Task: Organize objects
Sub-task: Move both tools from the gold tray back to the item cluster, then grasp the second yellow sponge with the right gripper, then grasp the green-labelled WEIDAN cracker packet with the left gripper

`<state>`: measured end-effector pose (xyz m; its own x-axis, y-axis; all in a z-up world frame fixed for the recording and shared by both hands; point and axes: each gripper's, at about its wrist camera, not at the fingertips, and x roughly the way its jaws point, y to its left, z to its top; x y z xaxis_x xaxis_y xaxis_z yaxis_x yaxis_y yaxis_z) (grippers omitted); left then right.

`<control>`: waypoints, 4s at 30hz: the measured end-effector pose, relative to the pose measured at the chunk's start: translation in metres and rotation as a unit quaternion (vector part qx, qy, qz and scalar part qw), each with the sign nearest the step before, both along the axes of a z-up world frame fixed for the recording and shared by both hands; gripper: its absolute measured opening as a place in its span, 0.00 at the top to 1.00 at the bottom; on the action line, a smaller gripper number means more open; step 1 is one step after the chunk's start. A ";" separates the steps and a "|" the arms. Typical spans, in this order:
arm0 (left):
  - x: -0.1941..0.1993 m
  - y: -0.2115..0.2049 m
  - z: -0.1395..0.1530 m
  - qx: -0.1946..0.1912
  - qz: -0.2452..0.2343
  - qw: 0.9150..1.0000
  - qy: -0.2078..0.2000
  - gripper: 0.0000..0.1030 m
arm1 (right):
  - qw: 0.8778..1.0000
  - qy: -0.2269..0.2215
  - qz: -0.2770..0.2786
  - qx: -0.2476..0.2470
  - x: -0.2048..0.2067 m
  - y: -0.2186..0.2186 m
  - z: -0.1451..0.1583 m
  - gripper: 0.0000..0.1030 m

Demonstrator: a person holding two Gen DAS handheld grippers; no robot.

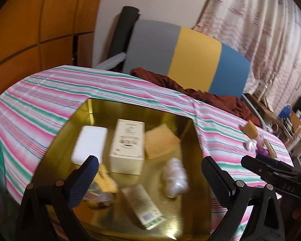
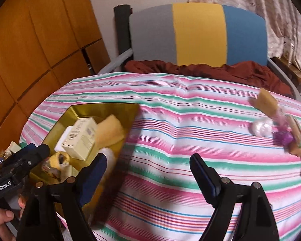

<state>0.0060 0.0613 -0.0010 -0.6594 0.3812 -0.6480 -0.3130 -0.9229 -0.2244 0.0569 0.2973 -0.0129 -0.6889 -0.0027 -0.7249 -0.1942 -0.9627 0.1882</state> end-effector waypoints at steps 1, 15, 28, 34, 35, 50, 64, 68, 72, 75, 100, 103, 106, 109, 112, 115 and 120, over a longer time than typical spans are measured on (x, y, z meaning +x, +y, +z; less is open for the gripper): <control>0.002 0.005 0.000 -0.002 -0.007 1.000 0.000 0.00 | 1.000 0.000 -0.009 0.002 0.006 0.006 0.000 0.16; 0.043 0.097 0.003 -0.019 -0.138 0.990 0.003 0.00 | 0.981 0.002 -0.196 0.009 0.092 0.149 -0.028 0.20; 0.054 0.128 -0.005 -0.049 -0.165 0.985 -0.013 0.00 | 0.947 -0.025 -0.320 -0.023 0.062 0.340 -0.036 0.26; 0.050 0.134 -0.012 -0.057 -0.166 0.984 -0.022 0.00 | 0.962 -0.054 -0.262 -0.056 0.049 0.337 -0.060 0.26; 0.049 0.135 -0.013 -0.053 -0.167 0.984 -0.024 0.00 | 0.968 -0.051 -0.241 -0.044 0.049 0.325 -0.057 0.26; 0.052 0.152 -0.016 -0.048 -0.182 0.982 -0.031 0.00 | 0.985 0.033 -0.168 -0.017 0.112 0.205 -0.024 0.29; 0.053 0.163 -0.025 -0.053 -0.182 0.981 -0.048 0.00 | 0.974 -0.022 -0.223 -0.040 0.082 0.239 -0.072 0.29; 0.049 0.173 -0.026 -0.057 -0.187 0.979 -0.055 0.00 | 0.974 0.000 -0.225 -0.034 0.088 0.239 -0.072 0.40; 0.048 0.192 -0.025 -0.064 -0.199 0.977 -0.051 0.00 | 0.967 0.030 -0.252 0.005 0.110 0.238 -0.060 0.41; 0.043 0.213 -0.025 -0.064 -0.210 0.974 -0.060 0.00 | 0.961 0.031 -0.268 0.061 0.122 0.233 -0.057 0.41; -0.013 0.432 -0.079 -0.089 -0.222 0.946 -0.220 0.00 | 0.908 0.070 -0.399 0.107 0.164 0.236 -0.069 0.41; -0.014 0.431 -0.086 -0.096 -0.218 0.947 -0.215 0.02 | 0.906 0.070 -0.400 0.117 0.163 0.234 -0.068 0.41; -0.006 0.423 -0.086 -0.119 -0.241 0.947 -0.173 0.10 | 0.906 0.072 -0.402 0.113 0.166 0.235 -0.069 0.41; -0.001 0.407 -0.083 -0.143 -0.267 0.943 -0.139 0.12 | 0.905 0.076 -0.404 0.107 0.168 0.236 -0.068 0.41; -0.007 0.380 -0.081 -0.140 -0.245 0.950 -0.133 0.12 | 0.904 0.079 -0.406 0.110 0.169 0.235 -0.067 0.41; -0.012 0.368 -0.080 -0.136 -0.246 0.951 -0.125 0.11 | 0.904 0.072 -0.405 0.116 0.165 0.234 -0.068 0.41; -0.014 0.378 -0.076 -0.126 -0.261 0.953 -0.087 0.10 | 0.905 0.070 -0.403 0.118 0.164 0.233 -0.068 0.41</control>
<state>-0.0077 0.4395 -0.0771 -0.2969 0.4456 -0.8446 -0.7231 -0.6826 -0.1059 0.2209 0.5301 -0.0807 -0.4827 0.6850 -0.5457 -0.8414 -0.5355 0.0721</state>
